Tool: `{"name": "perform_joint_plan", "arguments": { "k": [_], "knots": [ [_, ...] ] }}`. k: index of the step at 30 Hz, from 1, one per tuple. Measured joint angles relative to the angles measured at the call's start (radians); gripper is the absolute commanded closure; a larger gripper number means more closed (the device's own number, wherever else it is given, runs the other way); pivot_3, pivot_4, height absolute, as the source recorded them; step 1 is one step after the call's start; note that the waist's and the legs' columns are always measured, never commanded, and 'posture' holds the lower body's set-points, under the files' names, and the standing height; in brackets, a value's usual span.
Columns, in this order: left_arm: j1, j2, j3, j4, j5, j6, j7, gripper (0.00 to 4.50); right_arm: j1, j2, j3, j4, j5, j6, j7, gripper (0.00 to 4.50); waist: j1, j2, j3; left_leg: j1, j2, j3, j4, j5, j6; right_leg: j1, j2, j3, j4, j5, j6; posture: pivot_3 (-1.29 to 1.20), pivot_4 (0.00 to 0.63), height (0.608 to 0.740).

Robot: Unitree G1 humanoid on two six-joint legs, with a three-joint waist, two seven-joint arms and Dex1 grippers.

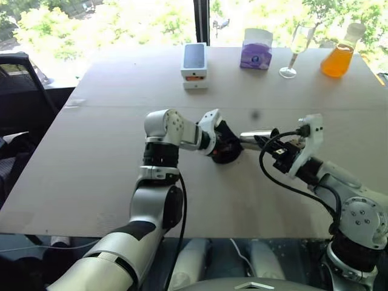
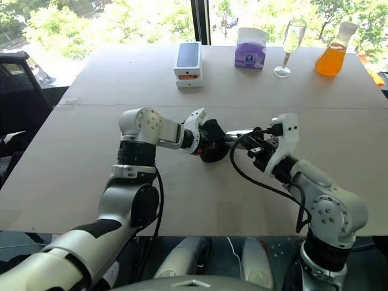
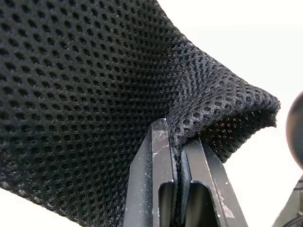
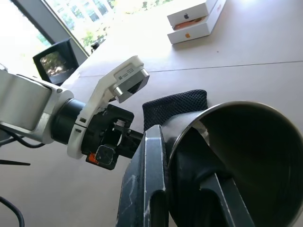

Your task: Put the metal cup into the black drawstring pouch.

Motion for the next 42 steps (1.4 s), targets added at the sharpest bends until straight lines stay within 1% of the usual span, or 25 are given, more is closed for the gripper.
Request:
{"name": "perform_joint_plan", "arguments": {
  "k": [3,7,13,15,19,22,28,32,34,37,42],
  "knots": [
    [-0.011,0.005,0.004,0.02,-0.005,0.0,-0.013,4.5,0.015,0.043,-0.012,0.0,0.034,-0.026,-0.032,4.49,-0.003,0.001,0.0,0.0,0.001,0.0,-0.001,0.0,0.0,-0.002,0.0,0.001,0.001,0.0,0.0,0.0,0.15,0.74],
    [-0.024,0.008,0.003,0.031,-0.01,0.001,-0.018,4.5,0.067,0.129,0.005,0.008,0.104,-0.067,-0.059,4.49,-0.01,0.001,-0.001,0.0,0.001,0.002,-0.003,0.0,0.0,-0.003,0.0,0.004,0.001,0.0,0.0,0.0,0.15,0.74],
    [-0.024,0.008,0.003,0.037,-0.011,0.001,-0.018,4.5,0.083,0.138,0.024,0.015,0.155,-0.088,-0.068,4.49,-0.012,0.001,-0.001,0.0,0.001,0.003,-0.002,0.0,0.0,-0.003,0.001,0.004,0.001,0.0,0.0,0.0,0.15,0.74],
    [-0.024,0.007,0.003,0.037,-0.032,0.001,-0.018,4.5,0.127,0.134,0.077,0.049,0.155,-0.102,-0.071,4.49,-0.016,0.001,-0.001,0.0,0.001,0.002,-0.002,0.0,0.0,-0.003,0.0,0.004,0.001,0.0,0.0,0.0,0.15,0.74],
    [-0.024,0.024,0.004,0.037,-0.063,0.001,-0.018,4.5,0.138,0.124,0.1,0.088,0.143,-0.149,-0.083,4.49,-0.024,0.001,-0.001,0.0,0.001,0.003,-0.002,0.0,0.0,-0.004,0.0,0.004,0.001,0.0,0.0,0.0,0.15,0.74],
    [-0.024,0.041,-0.001,0.037,-0.113,0.001,-0.018,4.5,0.142,0.11,0.111,0.123,0.129,-0.196,-0.091,4.49,-0.027,0.001,-0.001,0.0,0.001,0.003,-0.002,0.0,0.0,-0.004,0.0,0.005,0.002,0.0,0.0,0.0,0.15,0.74],
    [-0.024,0.073,-0.026,0.036,-0.176,0.0,-0.01,4.5,0.139,0.085,0.159,0.142,0.084,-0.26,-0.105,4.49,-0.027,0.001,-0.001,0.0,0.001,0.003,-0.002,0.0,0.0,-0.004,0.001,0.005,0.002,0.0,0.0,0.0,0.15,0.74],
    [-0.024,0.079,-0.036,0.035,-0.189,-0.003,0.015,4.5,0.121,0.036,0.228,0.145,0.013,-0.303,-0.105,4.49,-0.028,0.001,-0.001,0.0,0.001,0.003,-0.002,0.0,0.0,-0.004,0.001,0.005,0.002,0.0,0.0,0.0,0.15,0.74],
    [-0.024,0.083,-0.044,0.034,-0.189,-0.003,0.028,4.5,0.109,-0.014,0.301,0.143,-0.053,-0.343,-0.094,4.49,-0.028,0.001,-0.001,0.0,0.001,0.003,-0.002,0.0,0.0,-0.005,0.001,0.005,0.002,0.0,0.0,0.0,0.15,0.74],
    [-0.025,0.089,-0.048,0.03,-0.188,-0.002,0.04,4.5,0.1,-0.046,0.364,0.144,-0.117,-0.382,-0.079,4.49,-0.028,0.001,-0.001,0.0,0.001,0.003,-0.002,0.0,0.0,-0.005,0.001,0.006,0.002,0.0,0.0,0.0,0.15,0.74],
    [-0.046,0.104,-0.067,0.013,-0.187,-0.002,0.046,4.5,0.052,-0.085,0.408,0.165,-0.184,-0.417,-0.045,4.49,-0.027,0.001,-0.001,0.0,0.001,0.003,-0.002,0.0,0.0,-0.004,0.001,0.006,0.002,0.0,0.0,0.0,0.15,0.74]
  ]
}}
